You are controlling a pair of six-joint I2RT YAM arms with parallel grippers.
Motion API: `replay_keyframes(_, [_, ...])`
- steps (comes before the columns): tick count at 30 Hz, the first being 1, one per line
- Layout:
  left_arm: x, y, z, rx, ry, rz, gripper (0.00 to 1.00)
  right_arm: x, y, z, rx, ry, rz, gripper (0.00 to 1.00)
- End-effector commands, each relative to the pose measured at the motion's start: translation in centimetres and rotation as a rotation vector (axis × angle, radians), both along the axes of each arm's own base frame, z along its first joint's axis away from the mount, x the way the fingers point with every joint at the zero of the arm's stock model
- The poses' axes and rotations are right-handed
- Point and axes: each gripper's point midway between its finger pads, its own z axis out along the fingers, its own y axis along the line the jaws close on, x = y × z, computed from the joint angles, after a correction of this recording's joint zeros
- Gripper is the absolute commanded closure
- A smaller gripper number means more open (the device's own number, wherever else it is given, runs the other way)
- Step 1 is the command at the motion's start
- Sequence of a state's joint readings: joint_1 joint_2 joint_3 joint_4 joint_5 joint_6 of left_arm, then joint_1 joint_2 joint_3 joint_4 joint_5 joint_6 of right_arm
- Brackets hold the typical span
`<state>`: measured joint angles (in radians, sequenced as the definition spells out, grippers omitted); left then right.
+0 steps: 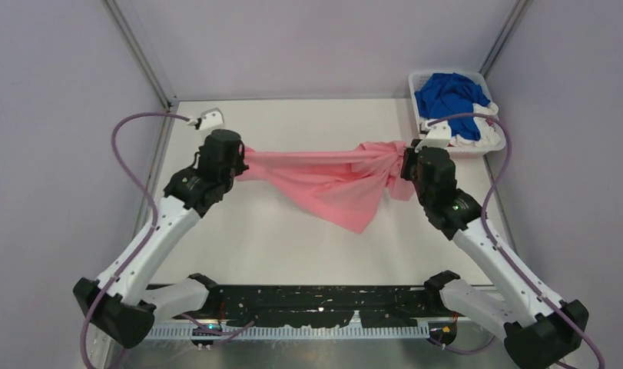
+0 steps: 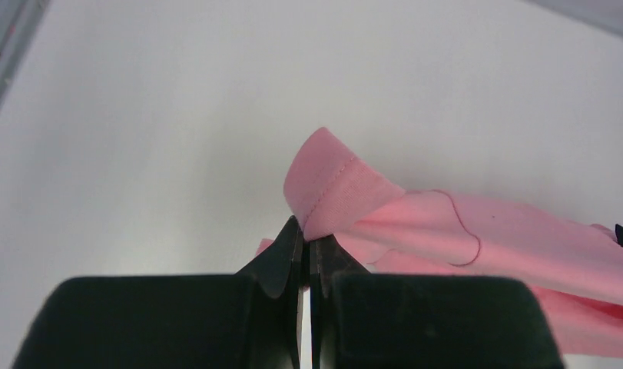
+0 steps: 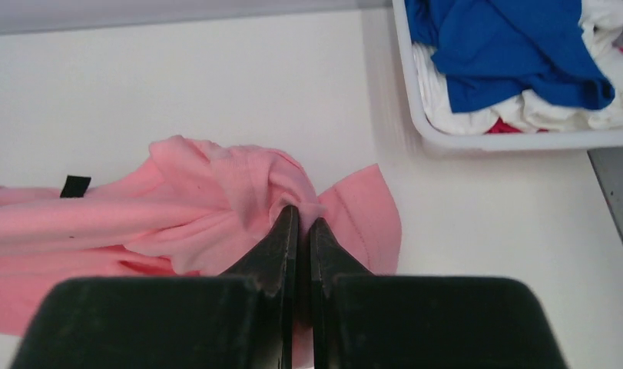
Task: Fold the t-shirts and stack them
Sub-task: Flatten out the tshirt
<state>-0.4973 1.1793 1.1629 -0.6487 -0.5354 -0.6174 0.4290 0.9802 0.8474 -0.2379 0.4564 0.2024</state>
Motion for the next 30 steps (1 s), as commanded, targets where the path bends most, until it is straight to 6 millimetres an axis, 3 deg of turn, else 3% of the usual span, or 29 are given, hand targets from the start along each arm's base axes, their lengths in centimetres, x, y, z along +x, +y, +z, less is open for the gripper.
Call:
replay_keyframes(1, [-2.6,4.5,9.4,0.015,-0.271,0.091,1.00,-1.8,-0.3,9.4,0.045,-0.265,0.077,0.95])
replay_keyframes(3, [-4.8,5.3,13.6,-0.046,-0.415,0.064,1.00,-3.4,0.2,12.0,0.071,-0.332,0.147,0.95])
replay_keyframes(7, [-9.0,6.4,18.9,-0.139,-0.603,-0.008,1.00,-7.6,1.7,16.3,0.140,-0.449,0.318,0.95])
replay_keyframes(8, [-10.1,6.7,19.9,-0.157,-0.640,-0.020,1.00,-8.6,2.5,16.6,0.154,-0.453,0.384,0.95])
replay_keyframes(10, [-12.1,7.4,21.2,-0.188,-0.706,-0.039,1.00,-11.1,3.6,17.9,0.190,-0.494,0.492,0.95])
replay_keyframes(13, [-13.3,8.0,20.8,-0.214,-0.740,-0.039,1.00,-13.5,4.7,18.2,0.246,-0.515,0.593,0.95])
replay_keyframes(16, [-12.4,7.5,17.7,-0.219,-0.671,-0.022,1.00,-13.6,5.8,16.4,0.282,-0.458,0.641,0.95])
replay_keyframes(19, [-9.9,6.3,11.9,-0.197,-0.529,0.004,1.00,-11.6,6.3,11.3,0.294,-0.319,0.603,0.94])
replay_keyframes(20, [-9.0,5.8,9.7,-0.190,-0.475,0.020,1.00,-10.3,6.3,8.3,0.298,-0.243,0.556,0.94])
replay_keyframes(21, [-8.1,5.4,7.3,-0.174,-0.414,0.032,1.00,-9.6,6.3,6.6,0.295,-0.201,0.530,0.94])
replay_keyframes(22, [-7.3,5.0,4.9,-0.153,-0.350,0.042,1.00,-8.3,6.1,3.3,0.282,-0.114,0.478,0.93])
replay_keyframes(23, [-6.5,4.7,2.5,-0.128,-0.285,0.057,1.00,-7.7,6.0,1.6,0.273,-0.073,0.448,0.90])
replay_keyframes(24, [-5.8,4.4,-0.1,-0.090,-0.208,0.069,1.00,-6.4,5.2,-1.7,0.242,0.011,0.368,0.88])
replay_keyframes(26, [-5.0,4.3,-3.9,-0.038,-0.093,0.096,1.00,-5.0,3.1,-5.8,0.173,0.129,0.206,0.75])
replay_keyframes(27, [-4.8,4.5,-5.4,-0.023,-0.040,0.116,1.00,-4.5,1.4,-6.9,0.126,0.154,0.110,0.57])
replay_keyframes(28, [-4.9,4.5,-6.9,-0.014,0.017,0.135,1.00,-4.3,0.8,-8.3,0.096,0.217,0.064,0.48])
replay_keyframes(30, [-4.6,4.1,-8.8,-0.009,0.076,0.138,1.00,-4.2,0.0,-9.0,0.061,0.266,0.007,0.23])
